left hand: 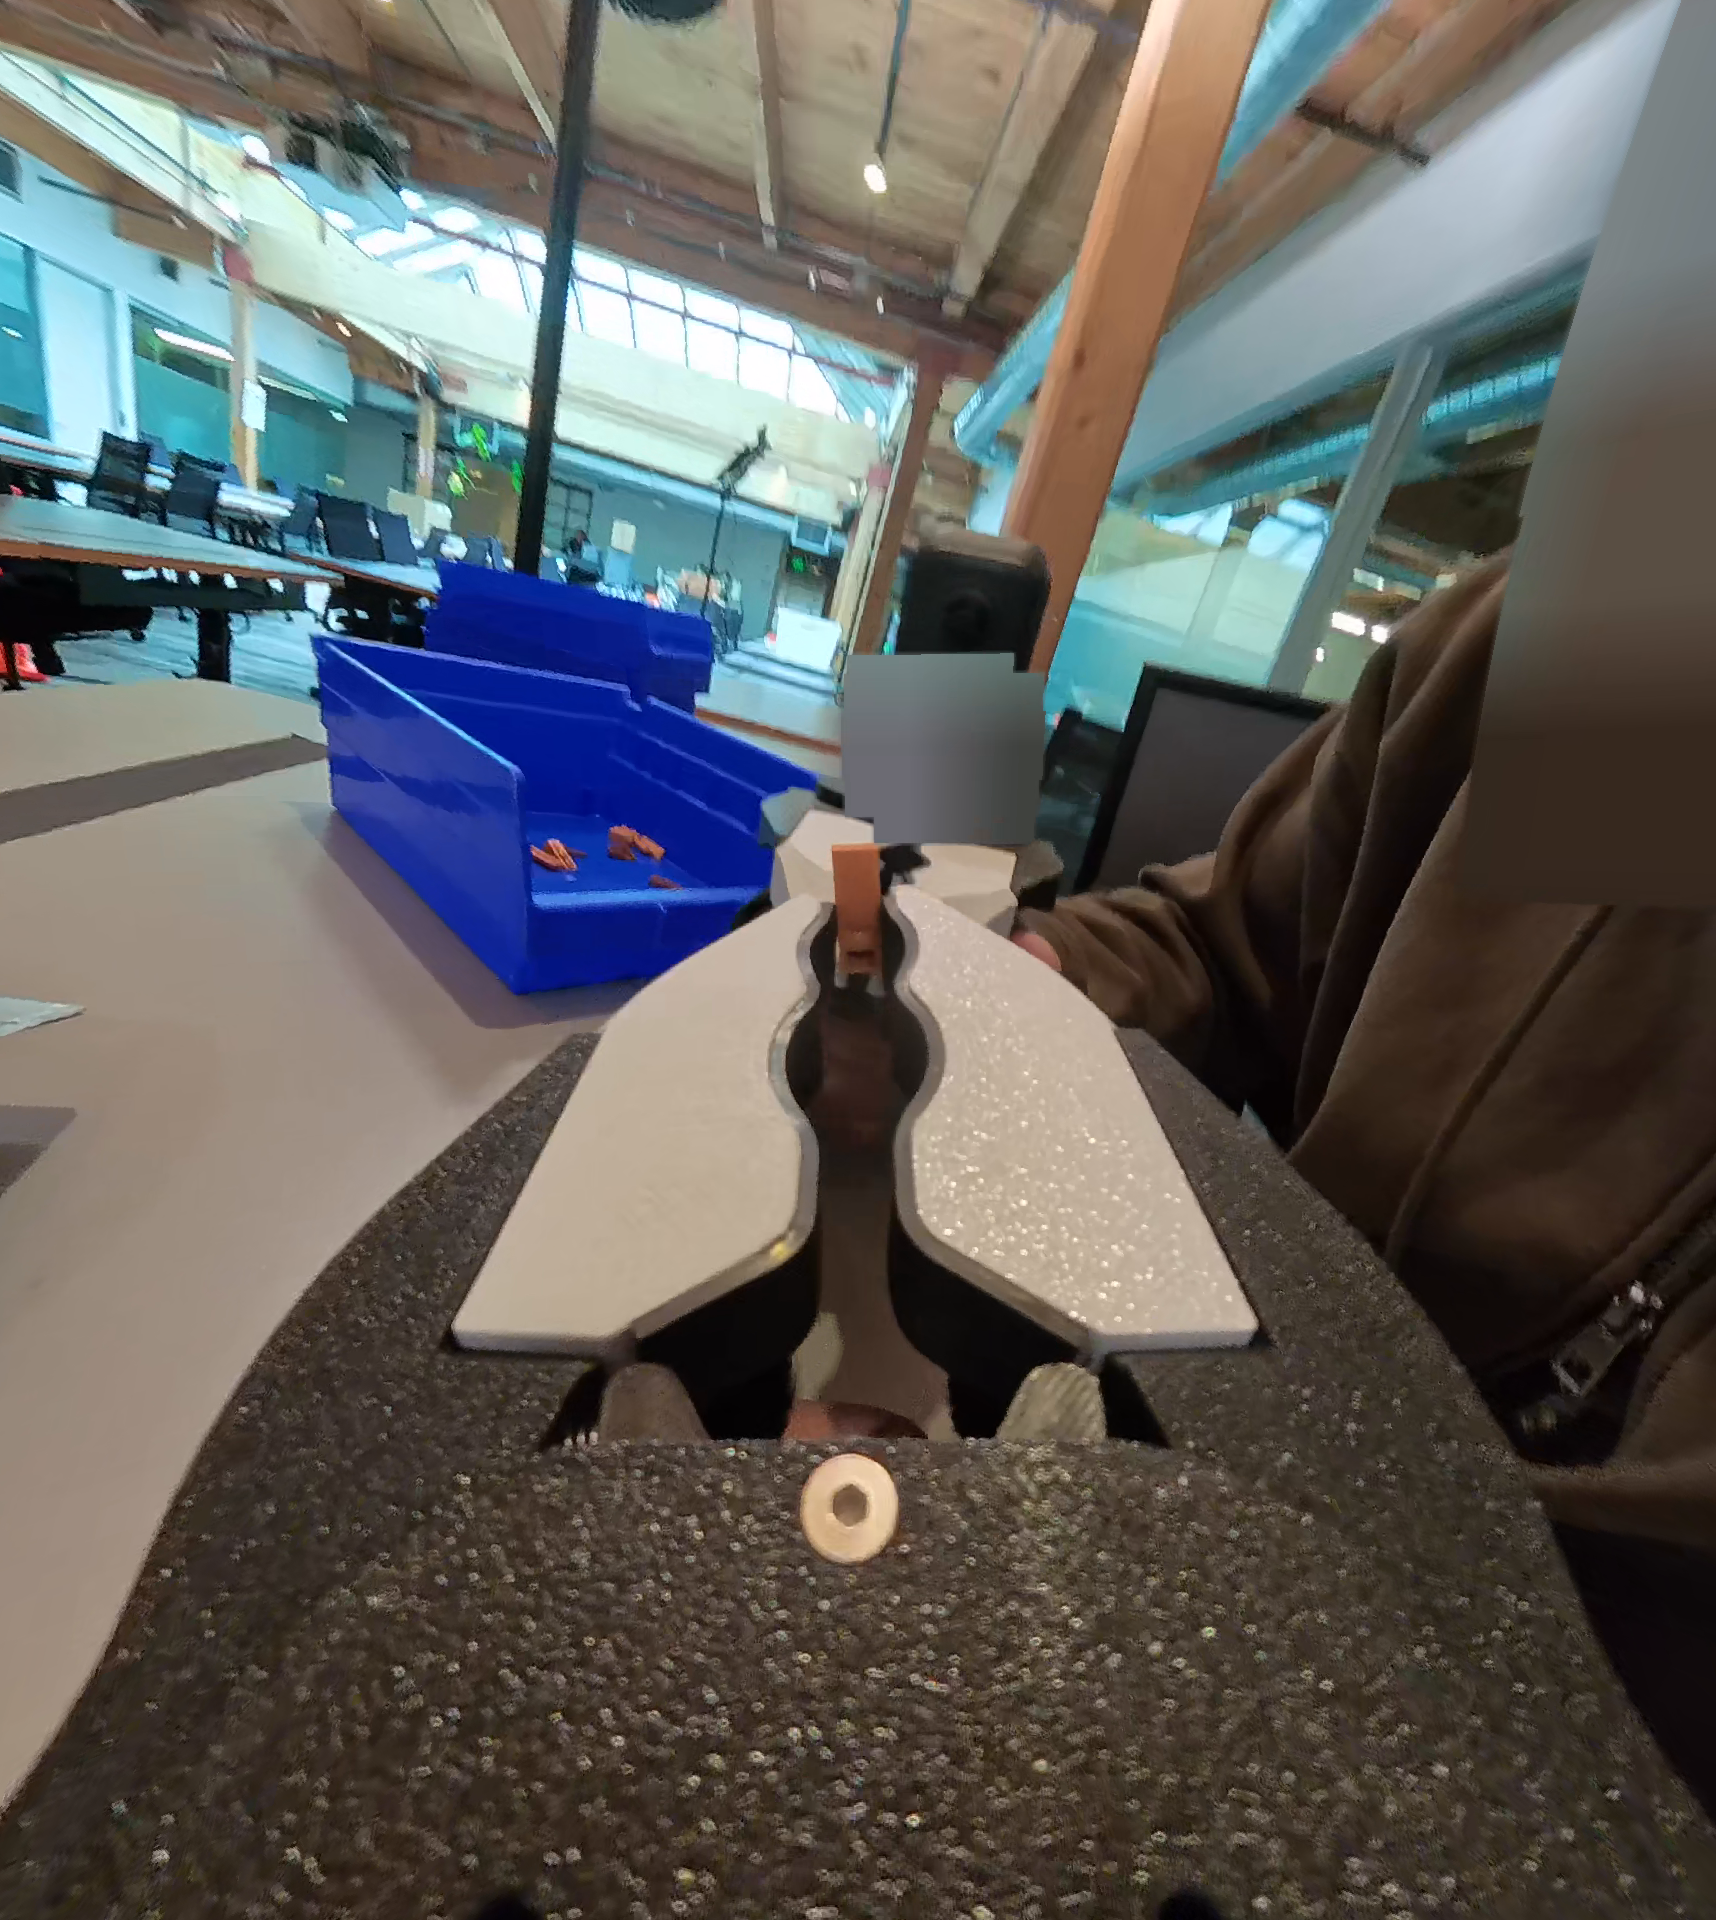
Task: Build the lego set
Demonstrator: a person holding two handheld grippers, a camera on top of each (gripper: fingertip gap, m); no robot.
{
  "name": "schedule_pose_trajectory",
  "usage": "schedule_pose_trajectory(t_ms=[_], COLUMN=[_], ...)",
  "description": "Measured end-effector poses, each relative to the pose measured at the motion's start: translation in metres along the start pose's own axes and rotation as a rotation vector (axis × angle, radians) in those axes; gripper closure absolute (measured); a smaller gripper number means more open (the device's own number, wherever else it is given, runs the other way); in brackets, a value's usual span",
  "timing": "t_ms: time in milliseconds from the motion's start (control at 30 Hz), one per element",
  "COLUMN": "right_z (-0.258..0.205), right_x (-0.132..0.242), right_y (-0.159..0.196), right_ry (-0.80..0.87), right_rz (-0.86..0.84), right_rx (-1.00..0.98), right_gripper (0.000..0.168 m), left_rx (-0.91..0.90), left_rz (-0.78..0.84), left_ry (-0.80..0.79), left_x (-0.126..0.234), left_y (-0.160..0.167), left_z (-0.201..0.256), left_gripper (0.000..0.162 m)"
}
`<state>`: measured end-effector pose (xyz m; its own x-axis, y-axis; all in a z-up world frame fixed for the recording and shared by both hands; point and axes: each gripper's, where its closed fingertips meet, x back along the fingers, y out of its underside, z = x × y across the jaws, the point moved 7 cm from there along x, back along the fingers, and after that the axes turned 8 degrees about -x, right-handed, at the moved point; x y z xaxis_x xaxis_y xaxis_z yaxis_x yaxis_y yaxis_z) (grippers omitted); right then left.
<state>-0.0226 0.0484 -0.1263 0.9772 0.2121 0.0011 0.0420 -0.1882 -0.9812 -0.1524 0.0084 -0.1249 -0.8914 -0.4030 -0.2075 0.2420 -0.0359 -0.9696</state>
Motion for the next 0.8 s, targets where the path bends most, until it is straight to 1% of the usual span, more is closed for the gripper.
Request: schedule_pose_trajectory(t_ms=[100,267,400,500,667,800], right_z=[0.002,0.005,0.002,0.003,0.005,0.004], right_x=[0.002,-0.002,-0.002,-0.003,-0.009,-0.011], right_y=[-0.002,-0.002,-0.016,-0.019,-0.022,-0.021], right_ry=[0.068,0.126,0.102,0.104,0.077,0.065], right_rz=[-0.023,-0.131,-0.113,-0.136,-0.174,-0.202], right_rx=[0.114,0.429,0.511,0.585,0.682,0.73], right_gripper=[0.159,0.143,0.136,0.131,0.13,0.138], left_rx=[0.096,0.288,0.382,0.42,0.474,0.5], left_rz=[0.09,0.182,0.182,0.18,0.168,0.133], left_ry=[-0.006,-0.002,0.033,0.056,0.093,0.118], left_x=[0.004,0.002,-0.005,-0.007,-0.009,-0.011], left_y=[-0.006,-0.002,0.006,0.009,0.011,0.015], left_z=[-0.005,-0.013,-0.013,-0.012,-0.012,-0.011], left_gripper=[0.154,0.154,0.154,0.154,0.154,0.154])
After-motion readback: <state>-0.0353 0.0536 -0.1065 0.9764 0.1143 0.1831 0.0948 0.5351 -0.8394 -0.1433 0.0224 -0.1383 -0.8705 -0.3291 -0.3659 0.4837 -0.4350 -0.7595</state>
